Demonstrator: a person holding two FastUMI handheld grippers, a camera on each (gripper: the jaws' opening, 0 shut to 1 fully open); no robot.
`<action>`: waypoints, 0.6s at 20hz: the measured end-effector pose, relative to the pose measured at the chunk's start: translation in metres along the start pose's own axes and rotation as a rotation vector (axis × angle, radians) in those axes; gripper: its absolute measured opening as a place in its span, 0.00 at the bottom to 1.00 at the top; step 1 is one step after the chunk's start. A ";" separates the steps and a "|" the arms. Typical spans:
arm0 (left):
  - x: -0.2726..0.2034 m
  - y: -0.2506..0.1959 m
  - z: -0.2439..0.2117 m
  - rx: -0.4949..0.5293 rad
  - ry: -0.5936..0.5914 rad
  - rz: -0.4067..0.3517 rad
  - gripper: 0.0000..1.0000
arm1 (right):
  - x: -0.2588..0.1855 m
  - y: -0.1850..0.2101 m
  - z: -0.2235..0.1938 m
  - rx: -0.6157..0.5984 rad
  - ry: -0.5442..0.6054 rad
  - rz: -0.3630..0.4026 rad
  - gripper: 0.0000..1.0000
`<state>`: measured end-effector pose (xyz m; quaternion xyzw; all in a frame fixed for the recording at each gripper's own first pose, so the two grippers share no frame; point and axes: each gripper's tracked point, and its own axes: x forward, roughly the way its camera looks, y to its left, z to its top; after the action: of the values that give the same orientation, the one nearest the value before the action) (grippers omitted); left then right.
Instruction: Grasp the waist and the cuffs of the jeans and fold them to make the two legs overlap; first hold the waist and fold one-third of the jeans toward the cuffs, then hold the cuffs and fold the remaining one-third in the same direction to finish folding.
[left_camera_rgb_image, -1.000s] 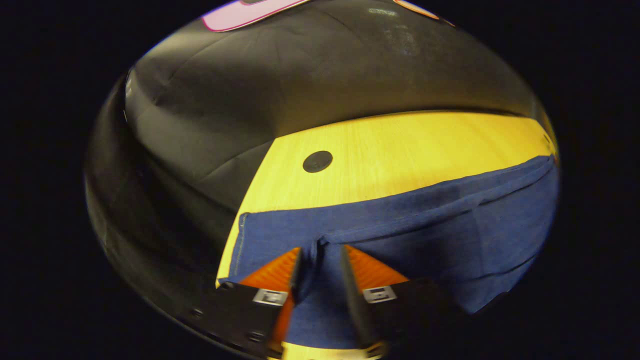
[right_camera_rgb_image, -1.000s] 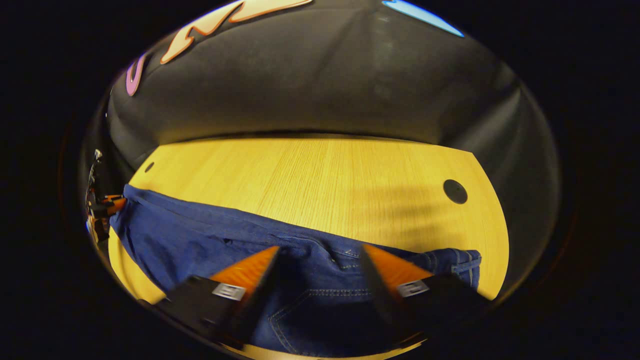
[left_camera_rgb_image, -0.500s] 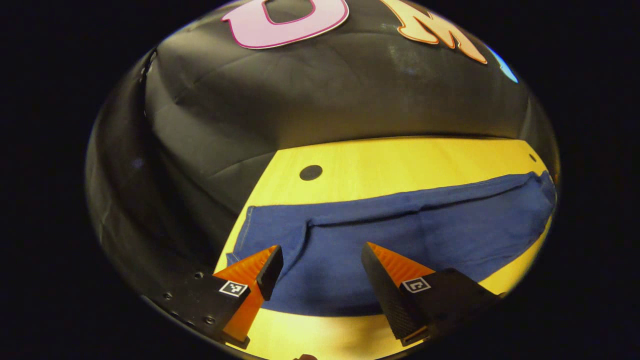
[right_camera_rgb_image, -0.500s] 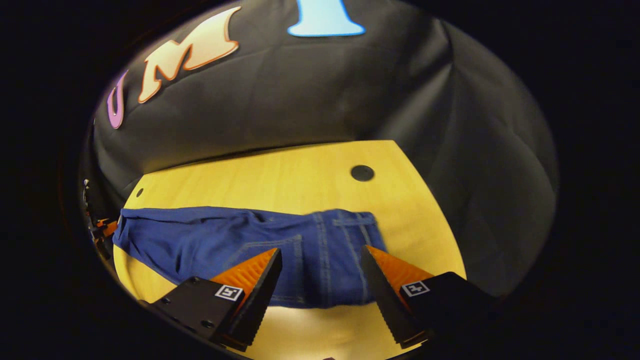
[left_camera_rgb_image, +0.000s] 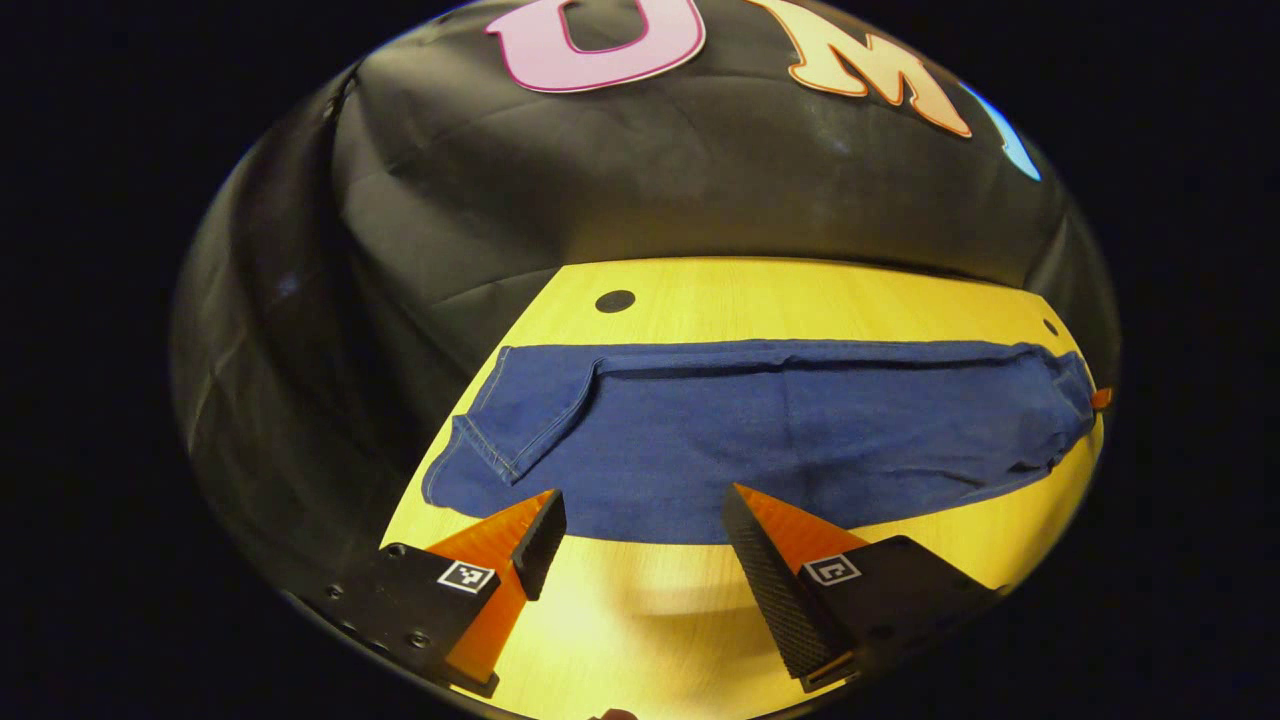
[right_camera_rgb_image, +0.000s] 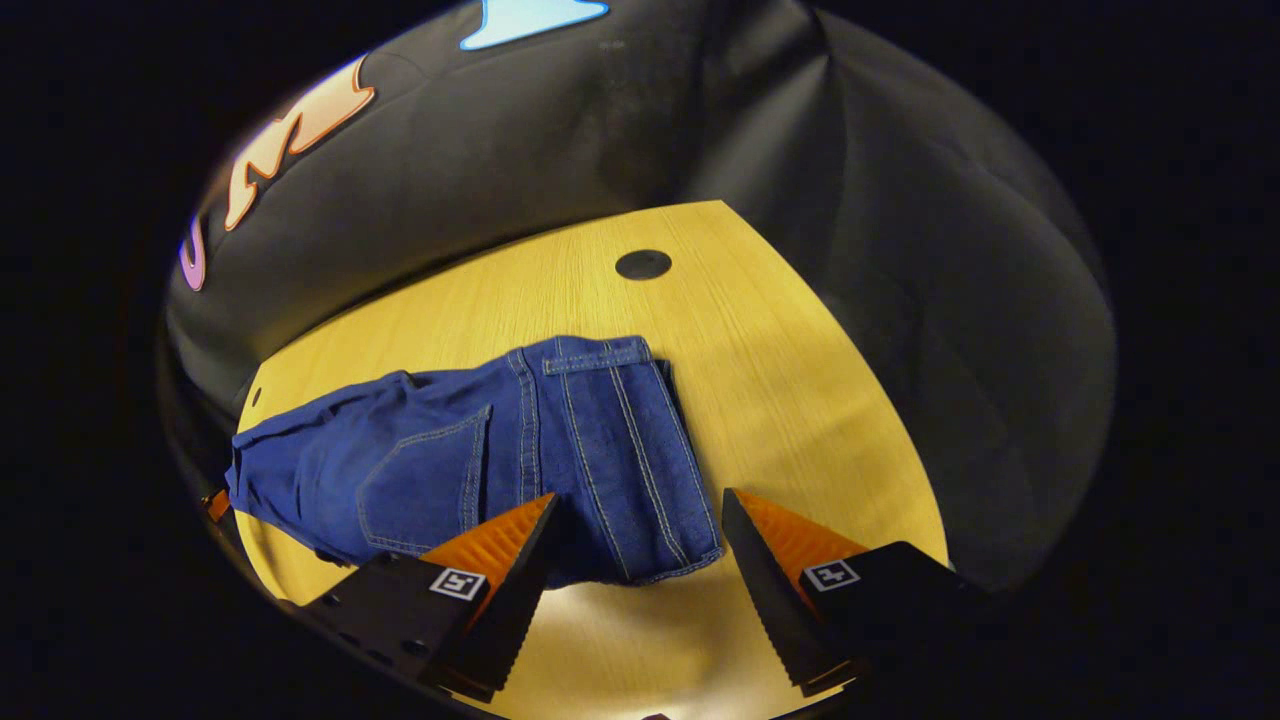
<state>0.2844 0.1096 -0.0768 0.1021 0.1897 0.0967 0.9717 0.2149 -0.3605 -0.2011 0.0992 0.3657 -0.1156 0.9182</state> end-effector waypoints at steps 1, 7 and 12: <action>-0.001 0.001 0.002 -0.003 -0.008 0.009 0.96 | 0.003 0.001 -0.005 0.009 0.003 0.006 0.99; -0.001 -0.001 0.010 -0.009 -0.046 0.041 0.95 | 0.004 0.010 -0.008 0.031 -0.056 0.050 0.91; -0.002 -0.009 0.019 -0.049 -0.033 -0.006 0.96 | 0.005 0.015 -0.010 0.075 -0.065 0.055 0.37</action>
<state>0.2913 0.0974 -0.0612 0.0794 0.1716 0.0967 0.9772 0.2161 -0.3440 -0.2100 0.1396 0.3282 -0.1069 0.9281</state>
